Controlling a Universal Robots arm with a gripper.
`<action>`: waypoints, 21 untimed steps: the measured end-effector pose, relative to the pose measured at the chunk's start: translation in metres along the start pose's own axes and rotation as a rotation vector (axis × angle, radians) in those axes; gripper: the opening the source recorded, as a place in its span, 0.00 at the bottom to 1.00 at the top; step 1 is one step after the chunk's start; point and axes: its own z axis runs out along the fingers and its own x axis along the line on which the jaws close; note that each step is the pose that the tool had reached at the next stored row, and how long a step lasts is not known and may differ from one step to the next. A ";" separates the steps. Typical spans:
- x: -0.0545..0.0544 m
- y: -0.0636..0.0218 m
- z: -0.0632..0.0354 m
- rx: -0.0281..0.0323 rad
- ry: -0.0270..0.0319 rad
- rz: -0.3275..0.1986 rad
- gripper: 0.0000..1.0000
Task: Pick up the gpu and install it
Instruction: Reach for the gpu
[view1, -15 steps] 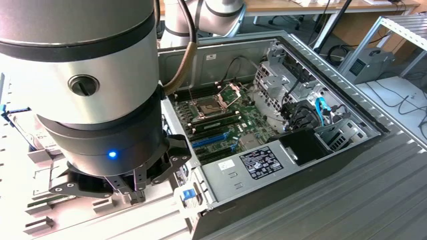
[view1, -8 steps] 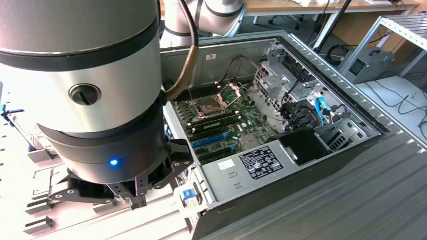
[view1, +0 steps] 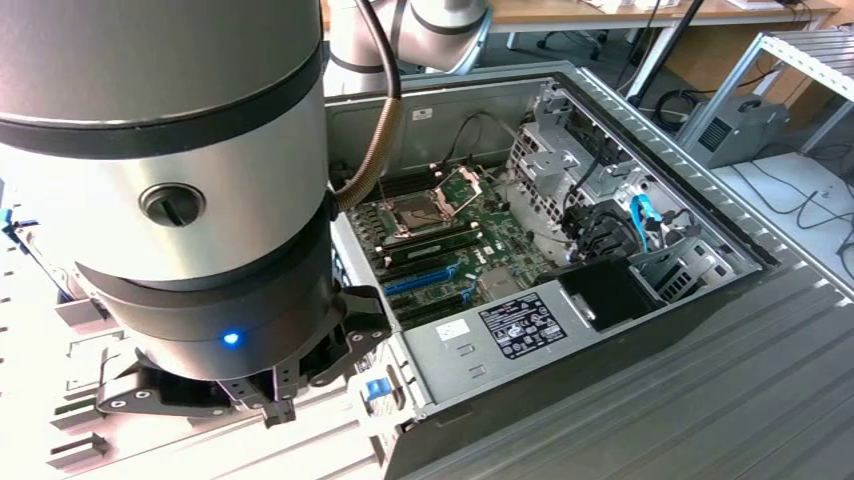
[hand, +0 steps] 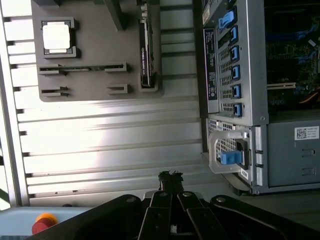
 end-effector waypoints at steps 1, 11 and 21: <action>0.000 -0.0006 0.0000 0.0004 0.0000 0.000 0.11; -0.001 -0.0076 0.0003 0.0047 -0.0004 0.000 0.11; -0.001 -0.0140 0.0005 0.0089 -0.0006 0.000 0.11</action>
